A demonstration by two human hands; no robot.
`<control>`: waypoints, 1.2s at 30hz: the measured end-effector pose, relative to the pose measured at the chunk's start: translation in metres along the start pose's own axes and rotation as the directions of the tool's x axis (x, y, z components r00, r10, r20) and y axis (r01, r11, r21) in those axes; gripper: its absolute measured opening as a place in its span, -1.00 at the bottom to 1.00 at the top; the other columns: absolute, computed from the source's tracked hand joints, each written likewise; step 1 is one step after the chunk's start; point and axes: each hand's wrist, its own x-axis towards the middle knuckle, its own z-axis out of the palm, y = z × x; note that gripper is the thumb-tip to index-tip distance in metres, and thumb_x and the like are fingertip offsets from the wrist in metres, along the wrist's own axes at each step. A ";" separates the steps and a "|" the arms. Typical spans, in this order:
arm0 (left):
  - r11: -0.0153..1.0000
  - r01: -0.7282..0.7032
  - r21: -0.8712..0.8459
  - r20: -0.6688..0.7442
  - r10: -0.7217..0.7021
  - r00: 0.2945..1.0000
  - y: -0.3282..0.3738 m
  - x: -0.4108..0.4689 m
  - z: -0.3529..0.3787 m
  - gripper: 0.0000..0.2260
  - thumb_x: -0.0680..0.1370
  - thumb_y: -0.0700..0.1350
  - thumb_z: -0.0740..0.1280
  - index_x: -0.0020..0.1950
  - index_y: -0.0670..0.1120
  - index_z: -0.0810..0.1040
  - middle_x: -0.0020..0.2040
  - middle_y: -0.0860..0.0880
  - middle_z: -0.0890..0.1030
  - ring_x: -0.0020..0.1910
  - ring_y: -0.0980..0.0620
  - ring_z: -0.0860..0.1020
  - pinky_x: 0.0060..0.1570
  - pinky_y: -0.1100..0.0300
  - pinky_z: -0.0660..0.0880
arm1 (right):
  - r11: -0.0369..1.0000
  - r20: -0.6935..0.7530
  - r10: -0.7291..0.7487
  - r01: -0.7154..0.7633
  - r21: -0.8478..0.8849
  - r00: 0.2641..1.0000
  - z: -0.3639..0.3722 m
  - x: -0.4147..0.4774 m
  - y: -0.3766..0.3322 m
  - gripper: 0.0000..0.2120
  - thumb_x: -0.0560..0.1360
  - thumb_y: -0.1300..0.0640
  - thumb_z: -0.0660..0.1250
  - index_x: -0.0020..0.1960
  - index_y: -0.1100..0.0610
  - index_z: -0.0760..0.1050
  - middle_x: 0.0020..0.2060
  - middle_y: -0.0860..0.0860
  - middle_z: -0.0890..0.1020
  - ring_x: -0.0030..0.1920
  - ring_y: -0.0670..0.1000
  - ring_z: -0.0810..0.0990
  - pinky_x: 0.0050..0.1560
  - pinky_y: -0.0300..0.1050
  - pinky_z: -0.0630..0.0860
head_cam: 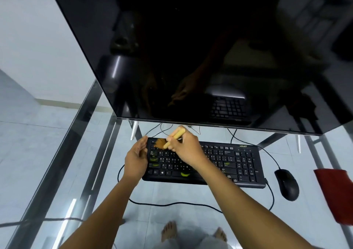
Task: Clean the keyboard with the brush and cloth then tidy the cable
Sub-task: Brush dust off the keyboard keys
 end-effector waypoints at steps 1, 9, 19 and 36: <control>1.000 -0.008 0.024 0.012 0.008 1.000 -0.001 0.001 -0.001 -0.58 0.60 -0.40 0.13 0.40 -0.11 0.44 0.28 -0.02 0.57 0.30 0.06 0.50 0.37 0.12 0.36 | 0.999 -0.028 -0.005 0.004 -0.034 1.000 -0.002 0.003 -0.001 -0.93 0.61 0.14 0.30 -0.04 0.12 0.49 -0.22 -0.02 0.70 -0.19 0.02 0.69 -0.20 -0.13 0.63; 0.996 -0.044 0.079 0.039 0.041 0.998 -0.006 0.004 -0.003 -0.58 0.61 -0.37 0.12 0.42 -0.08 0.42 0.28 -0.01 0.56 0.31 0.09 0.48 0.38 0.12 0.36 | 0.995 0.006 -0.069 0.069 -0.067 0.998 -0.027 -0.013 0.015 -0.93 0.59 0.18 0.33 -0.05 0.16 0.54 -0.21 0.03 0.71 -0.22 -0.09 0.69 -0.17 -0.20 0.64; 0.998 -0.026 0.051 0.070 0.023 0.997 -0.003 0.004 -0.005 -0.59 0.62 -0.37 0.12 0.42 -0.08 0.41 0.30 -0.02 0.54 0.32 0.08 0.47 0.40 0.08 0.35 | 0.950 -0.033 -0.216 0.202 -0.238 0.976 -0.020 -0.047 0.006 -0.87 0.59 0.12 0.31 -0.11 0.14 0.49 -0.28 -0.03 0.67 -0.32 -0.14 0.60 -0.28 -0.23 0.53; 0.998 -0.038 0.048 0.080 0.034 0.996 -0.001 0.003 -0.008 -0.59 0.61 -0.37 0.14 0.43 -0.11 0.40 0.32 -0.03 0.54 0.33 0.07 0.47 0.40 0.03 0.36 | 0.993 -0.072 -0.093 0.088 -0.076 0.993 -0.009 -0.033 0.004 -0.88 0.59 0.16 0.33 -0.13 0.11 0.50 -0.30 -0.04 0.70 -0.39 -0.20 0.59 -0.38 -0.34 0.48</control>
